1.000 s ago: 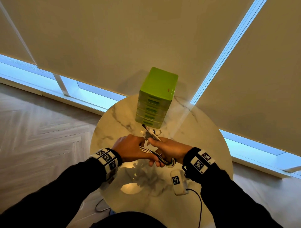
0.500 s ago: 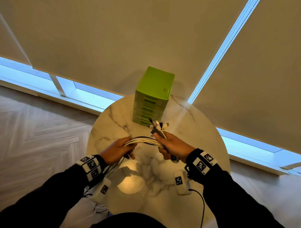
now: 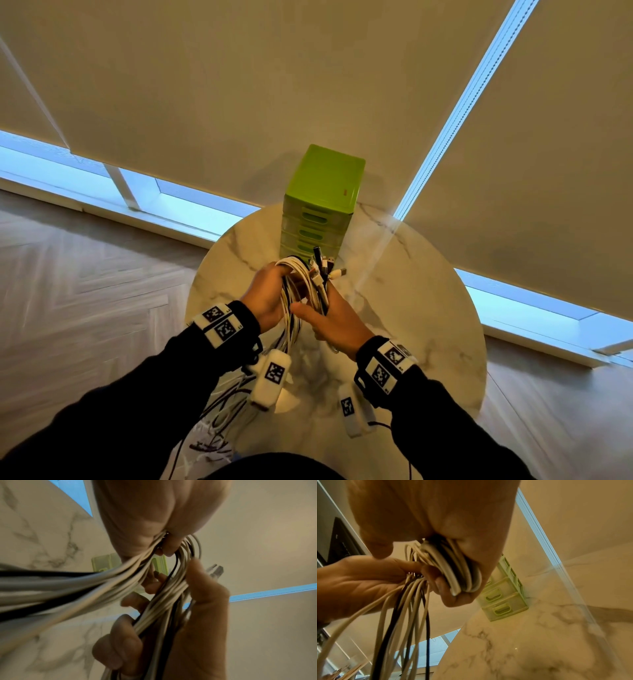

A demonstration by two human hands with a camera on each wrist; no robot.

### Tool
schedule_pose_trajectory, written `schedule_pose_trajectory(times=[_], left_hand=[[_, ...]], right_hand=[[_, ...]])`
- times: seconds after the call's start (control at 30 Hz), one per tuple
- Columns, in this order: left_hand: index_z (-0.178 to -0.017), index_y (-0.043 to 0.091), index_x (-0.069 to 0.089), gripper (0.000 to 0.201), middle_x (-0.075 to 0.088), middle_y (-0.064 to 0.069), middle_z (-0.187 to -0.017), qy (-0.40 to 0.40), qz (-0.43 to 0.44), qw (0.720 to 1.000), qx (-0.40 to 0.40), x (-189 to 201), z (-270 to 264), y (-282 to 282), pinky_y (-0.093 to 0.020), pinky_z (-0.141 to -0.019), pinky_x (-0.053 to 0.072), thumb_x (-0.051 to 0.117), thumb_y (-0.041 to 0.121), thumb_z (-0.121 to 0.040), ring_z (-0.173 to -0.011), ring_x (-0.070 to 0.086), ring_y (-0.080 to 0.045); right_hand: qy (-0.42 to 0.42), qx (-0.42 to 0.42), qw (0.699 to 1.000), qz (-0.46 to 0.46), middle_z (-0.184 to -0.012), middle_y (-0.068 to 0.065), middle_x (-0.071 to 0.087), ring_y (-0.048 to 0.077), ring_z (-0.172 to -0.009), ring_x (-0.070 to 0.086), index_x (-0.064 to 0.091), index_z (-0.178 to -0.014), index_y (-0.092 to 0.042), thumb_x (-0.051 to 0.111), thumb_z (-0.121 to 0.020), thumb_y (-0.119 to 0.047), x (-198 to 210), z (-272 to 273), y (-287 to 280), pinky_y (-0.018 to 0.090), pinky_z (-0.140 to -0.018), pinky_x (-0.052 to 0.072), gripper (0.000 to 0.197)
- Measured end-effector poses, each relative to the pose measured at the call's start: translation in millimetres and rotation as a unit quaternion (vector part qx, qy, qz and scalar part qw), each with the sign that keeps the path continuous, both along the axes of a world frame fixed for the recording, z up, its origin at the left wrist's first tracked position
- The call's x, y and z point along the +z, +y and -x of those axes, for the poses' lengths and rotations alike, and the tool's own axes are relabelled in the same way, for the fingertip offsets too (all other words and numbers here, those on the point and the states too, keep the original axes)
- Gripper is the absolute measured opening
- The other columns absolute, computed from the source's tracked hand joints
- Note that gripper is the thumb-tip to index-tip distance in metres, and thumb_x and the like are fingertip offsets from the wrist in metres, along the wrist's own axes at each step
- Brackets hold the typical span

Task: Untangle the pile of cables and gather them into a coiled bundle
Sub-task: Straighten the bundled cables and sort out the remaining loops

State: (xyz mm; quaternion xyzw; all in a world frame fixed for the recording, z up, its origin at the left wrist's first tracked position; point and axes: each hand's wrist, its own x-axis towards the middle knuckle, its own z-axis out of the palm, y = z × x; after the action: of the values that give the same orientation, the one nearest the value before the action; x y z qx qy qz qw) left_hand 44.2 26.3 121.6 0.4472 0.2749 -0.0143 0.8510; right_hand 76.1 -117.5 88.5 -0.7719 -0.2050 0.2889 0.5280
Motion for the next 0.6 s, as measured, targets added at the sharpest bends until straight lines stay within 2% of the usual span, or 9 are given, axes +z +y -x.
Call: schedule_pose_trajectory(times=[0.1, 0.17, 0.23, 0.3, 0.33, 0.4, 0.47, 0.53, 0.6], left_hand=[[-0.083, 0.004, 0.070, 0.037, 0.071, -0.017, -0.079, 0.007, 0.017, 1.000, -0.009, 5.1, 1.7, -4.9, -0.031, -0.055, 0.056, 0.037, 0.008, -0.099, -0.062, 0.069, -0.025], [-0.084, 0.002, 0.066, 0.032, 0.066, -0.019, -0.078, 0.005, 0.030, 1.000, 0.001, 8.9, 0.4, -6.9, -0.031, -0.056, 0.056, 0.037, 0.007, -0.098, -0.062, 0.066, -0.028], [-0.089, 0.002, 0.059, 0.024, 0.057, -0.020, -0.080, 0.004, 0.053, 0.999, 0.007, 10.7, -0.6, -8.3, -0.031, -0.058, 0.052, 0.037, 0.007, -0.096, -0.064, 0.057, -0.030], [-0.090, 0.005, 0.055, 0.018, 0.051, -0.020, -0.084, 0.001, 0.076, 0.997, 0.018, 9.4, -2.8, -7.4, -0.032, -0.061, 0.050, 0.038, 0.006, -0.095, -0.065, 0.052, -0.030], [-0.086, 0.006, 0.054, 0.019, 0.051, -0.019, -0.083, -0.002, 0.075, 0.997, 0.023, 7.4, -3.7, -6.2, -0.032, -0.061, 0.052, 0.038, 0.004, -0.095, -0.065, 0.053, -0.029], [-0.073, 0.006, 0.051, 0.025, 0.051, -0.017, -0.076, -0.016, 0.056, 0.998, 0.015, 5.1, -3.3, -3.0, -0.033, -0.061, 0.055, 0.037, 0.000, -0.092, -0.063, 0.052, -0.029], [-0.061, 0.007, 0.045, 0.029, 0.042, -0.014, -0.063, -0.039, 0.022, 0.999, -0.003, 5.4, -2.8, -0.3, -0.033, -0.060, 0.052, 0.036, -0.005, -0.086, -0.059, 0.041, -0.029], [-0.052, 0.007, 0.041, 0.030, 0.034, -0.012, -0.055, -0.061, -0.021, 0.997, -0.029, 9.7, -1.9, 0.8, -0.032, -0.059, 0.045, 0.036, -0.007, -0.078, -0.055, 0.032, -0.028], [-0.050, 0.003, 0.046, 0.032, 0.039, -0.014, -0.054, -0.067, -0.020, 0.997, -0.044, 14.4, -1.4, 0.2, -0.033, -0.061, 0.047, 0.037, -0.009, -0.079, -0.056, 0.039, -0.032]], right_hand=[[-0.022, 0.015, 1.000, 0.000, -0.116, -0.017, 0.068, -0.003, -0.094, 0.067, 0.044, -0.140, -0.037, 0.087, -0.072, -0.046, -5.3, -2.6, 3.0, 0.030, -0.083, 0.055, 0.081], [-0.018, 0.024, 1.000, -0.006, -0.125, -0.011, 0.067, 0.006, -0.111, 0.065, 0.047, -0.139, -0.035, 0.093, -0.064, -0.039, -4.9, -4.0, 6.2, 0.038, -0.097, 0.054, 0.088], [-0.012, 0.039, 0.999, -0.002, -0.117, -0.007, 0.071, 0.008, -0.108, 0.067, 0.058, -0.129, -0.030, 0.095, -0.063, -0.029, 0.0, -2.4, 9.9, 0.041, -0.098, 0.054, 0.075], [0.002, 0.049, 0.999, 0.001, -0.106, -0.005, 0.074, 0.008, -0.101, 0.069, 0.067, -0.116, -0.023, 0.093, -0.066, -0.021, 2.6, -0.5, 12.5, 0.038, -0.094, 0.055, 0.056], [0.010, 0.046, 0.999, 0.003, -0.100, -0.007, 0.075, 0.006, -0.095, 0.070, 0.070, -0.109, -0.023, 0.091, -0.069, -0.018, 2.2, -0.2, 12.6, 0.034, -0.088, 0.055, 0.046], [0.027, 0.030, 0.999, 0.020, -0.073, -0.013, 0.069, 0.001, -0.067, 0.064, 0.068, -0.086, -0.024, 0.086, -0.075, -0.016, 4.3, 2.9, 13.4, 0.024, -0.067, 0.049, 0.022], [0.054, 0.028, 0.998, 0.030, -0.055, -0.008, 0.056, 0.007, -0.049, 0.050, 0.060, -0.069, -0.021, 0.080, -0.081, -0.016, 4.0, 6.4, 14.6, 0.024, -0.054, 0.039, 0.024], [0.076, 0.012, 0.996, 0.039, -0.062, 0.004, 0.058, 0.016, -0.056, 0.054, 0.063, -0.074, -0.014, 0.077, -0.084, -0.019, 5.9, 8.3, 15.8, 0.032, -0.057, 0.043, 0.018], [0.083, 0.004, 0.996, 0.032, -0.088, 0.016, 0.071, 0.034, -0.083, 0.067, 0.071, -0.092, -0.011, 0.077, -0.080, -0.033, 6.6, 9.9, 16.5, 0.050, -0.079, 0.053, 0.026]])
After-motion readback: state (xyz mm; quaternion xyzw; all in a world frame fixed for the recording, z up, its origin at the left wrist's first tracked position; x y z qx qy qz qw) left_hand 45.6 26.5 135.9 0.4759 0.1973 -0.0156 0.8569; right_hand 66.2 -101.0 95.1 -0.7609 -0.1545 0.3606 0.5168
